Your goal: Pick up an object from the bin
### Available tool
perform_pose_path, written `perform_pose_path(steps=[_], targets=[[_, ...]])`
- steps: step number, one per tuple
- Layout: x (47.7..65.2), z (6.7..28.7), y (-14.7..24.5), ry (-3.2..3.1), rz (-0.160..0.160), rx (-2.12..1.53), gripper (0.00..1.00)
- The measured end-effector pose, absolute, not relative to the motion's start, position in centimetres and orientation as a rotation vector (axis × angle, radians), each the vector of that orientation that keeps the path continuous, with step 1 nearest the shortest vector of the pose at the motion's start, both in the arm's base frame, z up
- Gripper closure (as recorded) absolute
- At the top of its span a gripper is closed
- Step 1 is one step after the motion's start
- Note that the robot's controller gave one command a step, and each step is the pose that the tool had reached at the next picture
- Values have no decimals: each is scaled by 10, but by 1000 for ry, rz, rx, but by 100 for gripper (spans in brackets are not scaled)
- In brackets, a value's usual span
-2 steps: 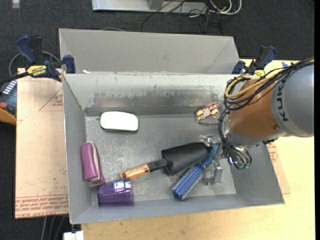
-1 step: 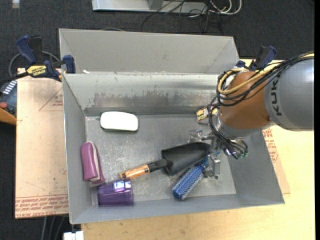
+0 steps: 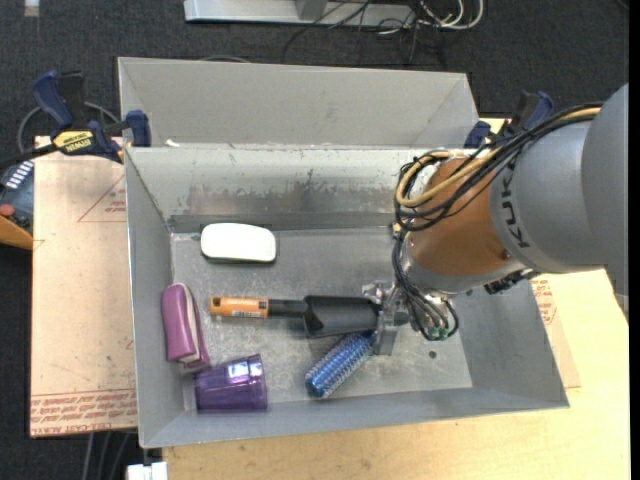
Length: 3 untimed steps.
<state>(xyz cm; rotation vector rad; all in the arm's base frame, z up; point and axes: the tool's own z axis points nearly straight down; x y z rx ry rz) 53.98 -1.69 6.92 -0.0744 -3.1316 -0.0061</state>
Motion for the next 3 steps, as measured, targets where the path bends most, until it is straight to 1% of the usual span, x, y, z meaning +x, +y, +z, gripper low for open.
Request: perform_pose_path(steps=[1, 2, 3], targets=[[540, 69, -17, -3131, -6, -74, 100], [540, 151, -20, -3127, -6, -33, 100], [543, 198, -22, -3136, -6, -23, 100]])
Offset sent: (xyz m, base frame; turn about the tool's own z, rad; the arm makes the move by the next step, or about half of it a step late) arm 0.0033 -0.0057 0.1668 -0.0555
